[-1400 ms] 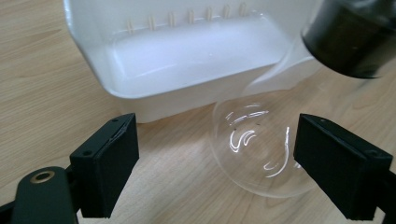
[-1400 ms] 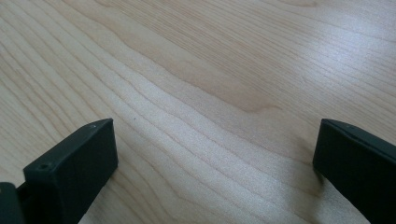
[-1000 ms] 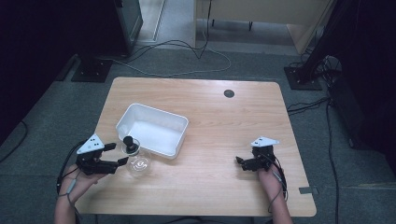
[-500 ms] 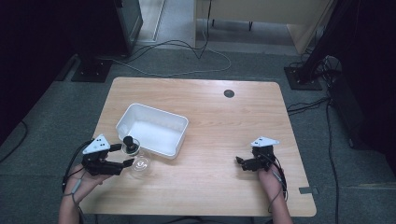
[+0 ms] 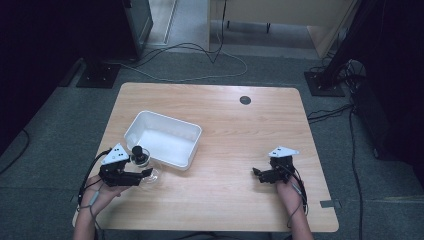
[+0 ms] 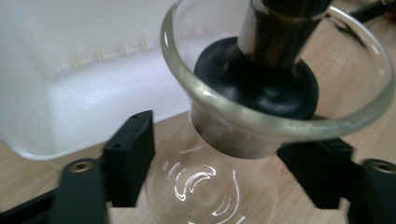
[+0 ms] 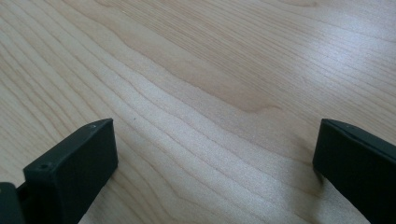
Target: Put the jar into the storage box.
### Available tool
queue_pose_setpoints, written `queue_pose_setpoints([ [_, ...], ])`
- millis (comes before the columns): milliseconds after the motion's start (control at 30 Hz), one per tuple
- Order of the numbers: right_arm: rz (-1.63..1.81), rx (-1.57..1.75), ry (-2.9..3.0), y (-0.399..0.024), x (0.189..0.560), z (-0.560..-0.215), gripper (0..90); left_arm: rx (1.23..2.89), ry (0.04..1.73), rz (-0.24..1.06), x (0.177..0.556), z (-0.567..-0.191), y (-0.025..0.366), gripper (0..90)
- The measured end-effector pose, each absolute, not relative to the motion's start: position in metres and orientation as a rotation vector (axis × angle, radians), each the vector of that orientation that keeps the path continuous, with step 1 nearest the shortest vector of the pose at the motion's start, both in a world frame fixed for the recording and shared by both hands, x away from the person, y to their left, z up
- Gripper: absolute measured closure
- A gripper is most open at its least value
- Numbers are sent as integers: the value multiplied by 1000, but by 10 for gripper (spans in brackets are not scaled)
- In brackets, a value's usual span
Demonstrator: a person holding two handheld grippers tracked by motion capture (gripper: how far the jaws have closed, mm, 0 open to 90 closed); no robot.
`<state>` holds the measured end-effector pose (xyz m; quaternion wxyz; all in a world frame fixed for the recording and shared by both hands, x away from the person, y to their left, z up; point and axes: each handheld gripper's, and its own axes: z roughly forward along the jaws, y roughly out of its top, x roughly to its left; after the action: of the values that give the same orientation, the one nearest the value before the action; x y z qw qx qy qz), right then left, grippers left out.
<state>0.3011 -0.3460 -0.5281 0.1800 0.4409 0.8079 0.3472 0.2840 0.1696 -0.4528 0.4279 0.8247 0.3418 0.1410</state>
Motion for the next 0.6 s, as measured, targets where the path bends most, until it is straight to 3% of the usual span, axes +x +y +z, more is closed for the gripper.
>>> queue_pose_setpoints([
  [167,982,1247,2283,-346,301,-528,0,2045,817,399,280,-452,163,482],
  [600,981,1247,2283,-346,301,-528,0,2048,811,456,276,-448,160,518],
])
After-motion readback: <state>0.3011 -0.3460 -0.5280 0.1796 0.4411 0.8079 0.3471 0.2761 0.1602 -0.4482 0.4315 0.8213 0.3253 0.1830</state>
